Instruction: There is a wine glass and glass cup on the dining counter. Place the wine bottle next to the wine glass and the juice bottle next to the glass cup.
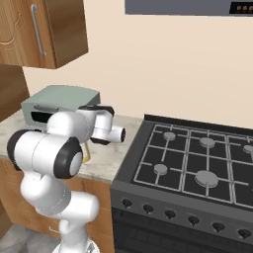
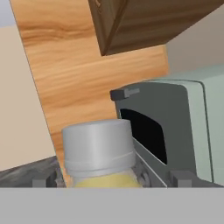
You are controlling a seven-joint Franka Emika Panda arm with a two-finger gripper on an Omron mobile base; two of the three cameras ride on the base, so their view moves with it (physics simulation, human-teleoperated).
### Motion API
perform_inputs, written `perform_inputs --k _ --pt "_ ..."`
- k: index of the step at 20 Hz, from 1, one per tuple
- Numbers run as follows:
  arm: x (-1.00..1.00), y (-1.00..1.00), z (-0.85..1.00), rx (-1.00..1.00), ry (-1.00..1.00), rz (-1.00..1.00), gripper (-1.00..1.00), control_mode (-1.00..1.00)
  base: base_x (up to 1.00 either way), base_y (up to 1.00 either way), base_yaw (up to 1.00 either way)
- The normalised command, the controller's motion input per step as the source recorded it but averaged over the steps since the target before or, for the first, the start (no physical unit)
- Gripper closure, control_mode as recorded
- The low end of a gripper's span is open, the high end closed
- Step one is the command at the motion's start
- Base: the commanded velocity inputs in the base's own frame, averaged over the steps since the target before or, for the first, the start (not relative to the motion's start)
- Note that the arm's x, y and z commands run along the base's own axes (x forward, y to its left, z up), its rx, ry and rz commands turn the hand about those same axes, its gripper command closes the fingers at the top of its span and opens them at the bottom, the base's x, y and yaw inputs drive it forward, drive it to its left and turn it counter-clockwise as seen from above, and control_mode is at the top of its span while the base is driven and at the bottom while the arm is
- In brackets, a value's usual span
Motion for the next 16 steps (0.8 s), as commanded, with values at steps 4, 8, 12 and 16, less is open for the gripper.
perform_inputs --k 4,8,12,16 --pt "-0.04 0.07 -0.01 0.0 0.0 -0.12 1.0 -1.0 0.0 0.0 0.0" --pt "-0.11 0.0 0.05 0.0 0.0 -0.09 1.0 -1.0 0.0 0.0 0.0" --pt "-0.12 -0.03 0.16 0.01 0.08 -0.05 1.0 -1.0 0.0 0.0 0.0" --pt "-0.24 -0.09 0.32 0.02 0.18 0.0 1.0 -1.0 0.0 0.0 0.0"
